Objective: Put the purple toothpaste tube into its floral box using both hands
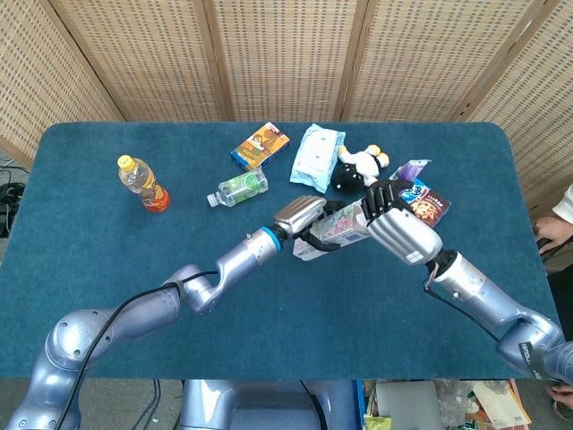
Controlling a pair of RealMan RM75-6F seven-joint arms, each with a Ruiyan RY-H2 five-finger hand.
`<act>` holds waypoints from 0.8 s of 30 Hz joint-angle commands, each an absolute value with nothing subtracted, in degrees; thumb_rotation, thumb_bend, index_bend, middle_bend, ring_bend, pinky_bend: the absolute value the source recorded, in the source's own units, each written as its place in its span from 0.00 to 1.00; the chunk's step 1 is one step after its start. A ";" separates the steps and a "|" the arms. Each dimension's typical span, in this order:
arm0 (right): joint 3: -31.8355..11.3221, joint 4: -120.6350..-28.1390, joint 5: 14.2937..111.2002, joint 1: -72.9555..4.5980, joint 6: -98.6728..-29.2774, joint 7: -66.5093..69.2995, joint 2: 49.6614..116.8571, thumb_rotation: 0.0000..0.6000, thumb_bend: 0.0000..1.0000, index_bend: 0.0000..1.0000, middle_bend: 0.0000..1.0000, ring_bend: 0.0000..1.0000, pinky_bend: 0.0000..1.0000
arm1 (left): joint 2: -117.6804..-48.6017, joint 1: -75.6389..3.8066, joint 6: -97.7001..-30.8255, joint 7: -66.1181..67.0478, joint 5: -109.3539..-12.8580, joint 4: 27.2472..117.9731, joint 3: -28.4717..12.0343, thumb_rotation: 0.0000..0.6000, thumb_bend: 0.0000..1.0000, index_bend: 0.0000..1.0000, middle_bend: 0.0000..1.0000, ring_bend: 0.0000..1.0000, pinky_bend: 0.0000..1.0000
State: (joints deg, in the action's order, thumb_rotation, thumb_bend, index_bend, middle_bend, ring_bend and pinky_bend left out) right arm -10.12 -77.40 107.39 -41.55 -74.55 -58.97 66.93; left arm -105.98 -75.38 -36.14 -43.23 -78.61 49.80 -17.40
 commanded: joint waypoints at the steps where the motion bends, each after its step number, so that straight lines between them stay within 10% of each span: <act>1: -9.86 -77.22 108.20 -41.51 -74.56 -60.26 66.98 1.00 0.72 0.69 0.65 0.55 0.56 | -105.84 -75.55 -35.58 -44.01 -77.95 50.44 -18.01 1.00 0.39 0.58 0.54 0.49 0.55; 15: -8.94 -77.59 111.01 -39.16 -75.94 -69.05 68.32 1.00 0.77 0.67 0.58 0.54 0.55 | -105.35 -76.52 -34.15 -44.90 -74.76 53.99 -21.23 1.00 0.39 0.59 0.55 0.49 0.55; 19: -10.01 -78.72 109.21 -37.35 -77.48 -71.45 69.18 1.00 0.77 0.34 0.33 0.41 0.46 | -106.48 -76.29 -35.50 -45.32 -73.34 53.85 -22.73 1.00 0.39 0.59 0.55 0.49 0.55; 24: -12.02 -81.14 105.85 -34.67 -80.00 -75.67 70.72 1.00 0.13 0.00 0.00 0.01 0.05 | -107.87 -76.31 -37.09 -45.17 -72.85 52.63 -23.64 1.00 0.39 0.60 0.55 0.49 0.55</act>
